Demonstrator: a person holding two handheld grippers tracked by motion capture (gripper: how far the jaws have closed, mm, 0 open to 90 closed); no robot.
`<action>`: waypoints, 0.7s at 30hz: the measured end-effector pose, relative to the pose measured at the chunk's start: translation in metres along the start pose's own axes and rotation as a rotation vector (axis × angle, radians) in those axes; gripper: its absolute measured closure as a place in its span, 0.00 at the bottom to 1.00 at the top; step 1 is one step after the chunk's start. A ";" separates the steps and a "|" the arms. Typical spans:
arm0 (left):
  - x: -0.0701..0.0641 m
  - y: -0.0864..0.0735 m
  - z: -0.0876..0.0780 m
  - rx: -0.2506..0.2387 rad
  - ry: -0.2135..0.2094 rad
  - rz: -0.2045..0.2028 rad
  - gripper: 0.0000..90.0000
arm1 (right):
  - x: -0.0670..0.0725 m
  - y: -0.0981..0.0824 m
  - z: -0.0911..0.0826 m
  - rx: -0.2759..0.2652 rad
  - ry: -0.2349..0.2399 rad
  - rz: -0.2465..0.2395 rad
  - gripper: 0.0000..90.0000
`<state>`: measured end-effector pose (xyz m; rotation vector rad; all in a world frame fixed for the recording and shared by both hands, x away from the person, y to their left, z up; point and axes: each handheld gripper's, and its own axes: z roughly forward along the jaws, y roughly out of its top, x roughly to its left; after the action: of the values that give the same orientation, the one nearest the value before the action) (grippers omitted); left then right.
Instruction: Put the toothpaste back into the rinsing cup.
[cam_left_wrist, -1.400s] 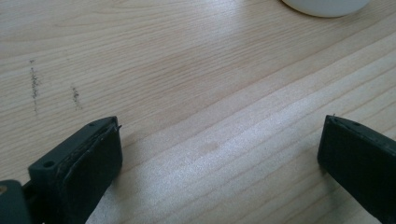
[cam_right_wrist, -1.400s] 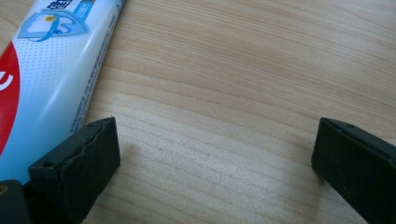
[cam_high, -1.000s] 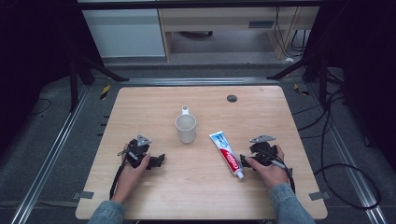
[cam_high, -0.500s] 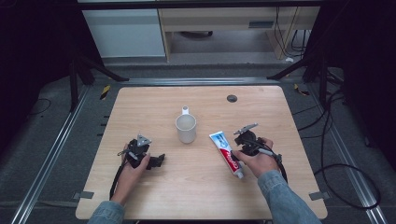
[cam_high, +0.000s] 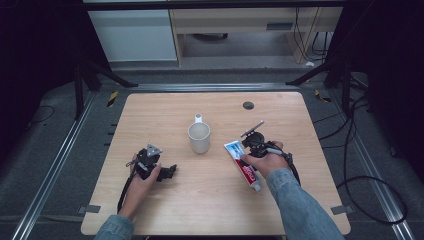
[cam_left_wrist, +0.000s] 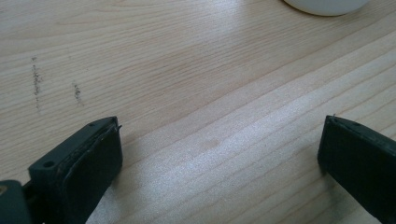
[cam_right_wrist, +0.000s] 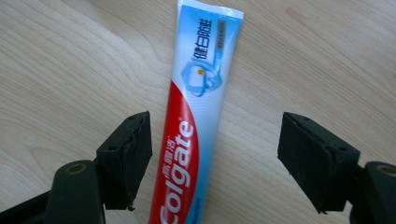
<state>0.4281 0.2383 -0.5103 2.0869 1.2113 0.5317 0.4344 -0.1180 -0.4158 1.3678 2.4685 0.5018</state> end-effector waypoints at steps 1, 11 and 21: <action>0.000 0.000 0.000 0.000 0.000 0.000 0.00 | 0.000 0.000 0.000 0.000 0.000 0.000 0.30; 0.000 0.000 0.000 0.000 0.004 -0.001 0.00 | 0.010 0.017 0.008 0.062 -0.001 0.014 0.39; 0.000 0.000 0.000 0.001 0.008 -0.006 0.00 | 0.008 0.030 0.015 0.067 -0.001 0.014 0.48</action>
<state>0.4280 0.2384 -0.5101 2.0836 1.2225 0.5377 0.4586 -0.0940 -0.4169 1.4108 2.4976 0.4244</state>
